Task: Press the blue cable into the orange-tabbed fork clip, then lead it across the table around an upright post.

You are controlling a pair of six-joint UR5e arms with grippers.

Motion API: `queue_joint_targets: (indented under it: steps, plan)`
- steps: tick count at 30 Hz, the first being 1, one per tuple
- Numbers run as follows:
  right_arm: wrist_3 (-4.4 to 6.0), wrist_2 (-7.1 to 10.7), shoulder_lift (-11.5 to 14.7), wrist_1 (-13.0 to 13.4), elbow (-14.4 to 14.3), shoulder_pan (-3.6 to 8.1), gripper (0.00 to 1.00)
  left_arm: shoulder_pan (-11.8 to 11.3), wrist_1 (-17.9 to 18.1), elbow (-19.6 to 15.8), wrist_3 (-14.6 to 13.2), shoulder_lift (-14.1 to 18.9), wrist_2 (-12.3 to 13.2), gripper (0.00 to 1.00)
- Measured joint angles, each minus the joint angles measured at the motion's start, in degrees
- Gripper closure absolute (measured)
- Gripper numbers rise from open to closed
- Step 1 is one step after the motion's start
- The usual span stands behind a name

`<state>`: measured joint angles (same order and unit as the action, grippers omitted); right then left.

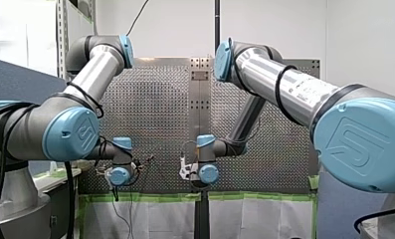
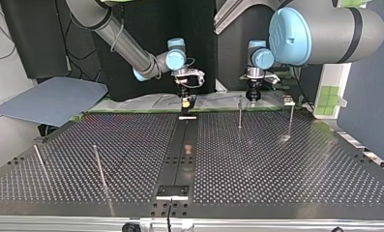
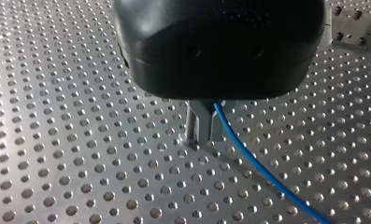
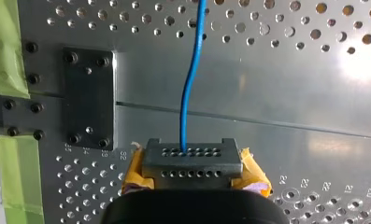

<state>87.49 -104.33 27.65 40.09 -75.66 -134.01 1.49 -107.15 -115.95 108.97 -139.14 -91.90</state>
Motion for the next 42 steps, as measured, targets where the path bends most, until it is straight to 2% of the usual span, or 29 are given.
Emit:
queue_joint_targets:
  steps: [10,17,24,34,36,37,39,40,42]
  plan:
    - [0.21,-0.08,0.0,-0.6,1.6,1.41,1.00,-0.6,-5.2,2.8,1.1,0.0,0.1,1.00]
    - [0.25,-0.06,0.0,-1.4,3.5,2.28,1.00,-1.2,-7.3,4.2,1.7,0.0,1.0,1.00]
    - [0.24,0.19,0.0,-1.8,5.7,3.64,1.00,-1.5,-9.4,6.3,1.3,0.0,1.2,1.00]
    - [0.25,0.73,0.0,-2.1,6.2,4.63,1.00,-1.6,-11.8,8.6,0.9,0.0,0.9,1.00]
    - [0.21,0.76,0.0,-2.2,6.2,4.65,1.00,-1.7,-11.9,8.6,0.3,0.0,1.0,0.86]
    - [0.19,0.77,0.0,-2.2,6.2,4.65,1.00,-1.7,-11.9,8.6,-0.2,0.0,1.1,0.86]
    - [0.13,0.78,0.0,-2.3,6.2,4.66,1.00,-1.7,-12.2,8.6,-1.1,0.0,1.4,0.58]
    - [0.11,0.78,0.0,-2.3,6.2,4.66,1.00,-1.7,-12.5,8.6,-1.6,0.1,1.6,0.58]
    - [0.08,0.79,0.0,-2.4,6.2,4.67,1.00,-1.8,-12.9,8.6,-2.3,0.1,2.0,0.36]
